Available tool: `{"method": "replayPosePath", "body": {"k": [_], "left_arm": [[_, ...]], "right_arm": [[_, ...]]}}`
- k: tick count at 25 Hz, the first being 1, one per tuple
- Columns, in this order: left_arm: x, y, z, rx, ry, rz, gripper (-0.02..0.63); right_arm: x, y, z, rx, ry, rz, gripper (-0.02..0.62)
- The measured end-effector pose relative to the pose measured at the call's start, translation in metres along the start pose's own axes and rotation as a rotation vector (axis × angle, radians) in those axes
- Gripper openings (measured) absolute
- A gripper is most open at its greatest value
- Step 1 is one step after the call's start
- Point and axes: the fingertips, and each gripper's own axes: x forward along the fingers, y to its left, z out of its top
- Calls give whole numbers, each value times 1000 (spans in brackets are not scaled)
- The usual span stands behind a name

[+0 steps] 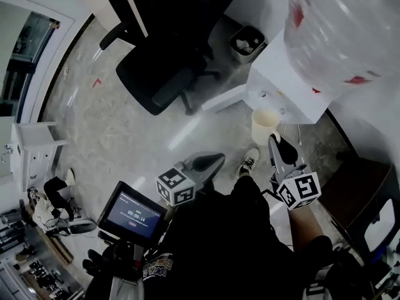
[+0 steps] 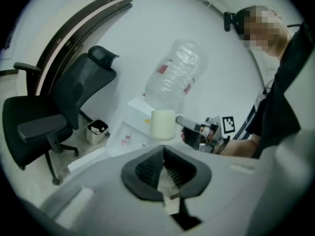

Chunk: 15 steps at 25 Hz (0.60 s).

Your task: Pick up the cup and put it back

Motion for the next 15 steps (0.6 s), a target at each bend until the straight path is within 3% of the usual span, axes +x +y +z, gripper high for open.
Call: {"method": "replayPosePath", "body": {"k": [6, 11, 15], "left_arm": [[-14, 32, -8, -45, -7, 1, 5], [-21, 74, -16, -78, 71, -93, 5], [-27, 108, -36, -37, 147, -138, 5]], "right_arm": [[45, 18, -8, -7, 0, 16, 43], [79, 37, -40, 78, -22, -89, 43], [105, 39, -82, 165, -31, -177, 43]]}}
